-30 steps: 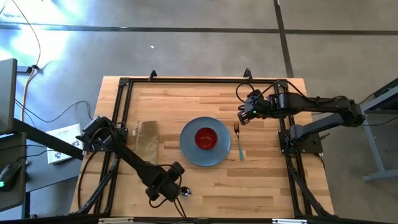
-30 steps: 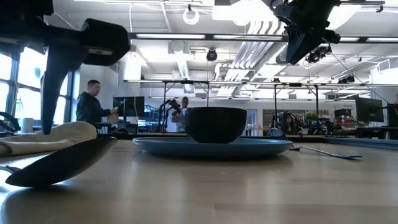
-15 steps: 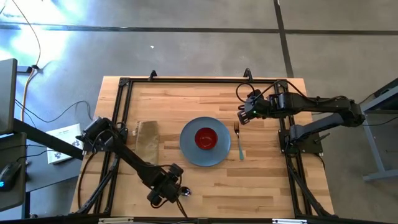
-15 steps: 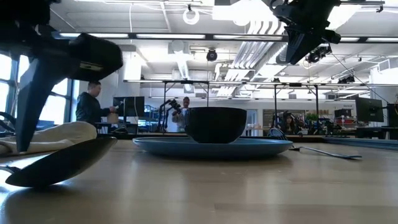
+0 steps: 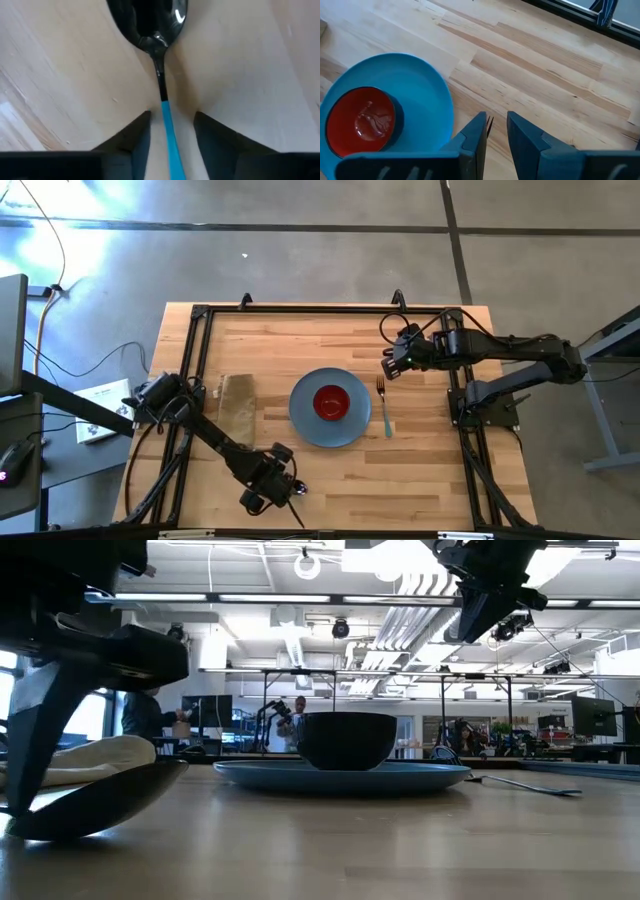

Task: Set table place
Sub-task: Put the blue spoon into the black bowl

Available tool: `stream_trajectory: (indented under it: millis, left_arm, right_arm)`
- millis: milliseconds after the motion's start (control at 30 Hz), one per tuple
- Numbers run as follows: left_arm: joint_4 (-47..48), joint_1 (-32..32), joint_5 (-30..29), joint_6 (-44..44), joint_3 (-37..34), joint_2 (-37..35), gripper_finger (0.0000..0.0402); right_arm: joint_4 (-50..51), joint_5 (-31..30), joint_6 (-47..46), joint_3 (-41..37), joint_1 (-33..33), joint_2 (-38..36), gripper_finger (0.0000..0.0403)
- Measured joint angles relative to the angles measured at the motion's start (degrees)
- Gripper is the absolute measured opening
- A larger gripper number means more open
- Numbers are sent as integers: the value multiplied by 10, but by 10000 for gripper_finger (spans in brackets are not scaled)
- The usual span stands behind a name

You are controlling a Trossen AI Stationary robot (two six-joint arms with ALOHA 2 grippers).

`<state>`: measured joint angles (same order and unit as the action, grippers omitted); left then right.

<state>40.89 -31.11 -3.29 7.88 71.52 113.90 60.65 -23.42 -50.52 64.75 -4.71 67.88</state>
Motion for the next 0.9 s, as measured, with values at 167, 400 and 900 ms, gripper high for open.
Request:
stream_trajectory:
  millis: [167, 400, 900]
  left_arm:
    - [-2, -1, -10, 1, 3, 1, 40]
    - [-3, -2, -27, 11, 2, -2, 7]
    - [105, 41, -69, 18, 0, -70, 2]
  right_arm:
    - [-2, 0, 0, 0, 0, 0, 69]
    - [-5, 0, 0, 0, 0, 0, 69]
    - [-7, 0, 0, 0, 0, 0, 69]
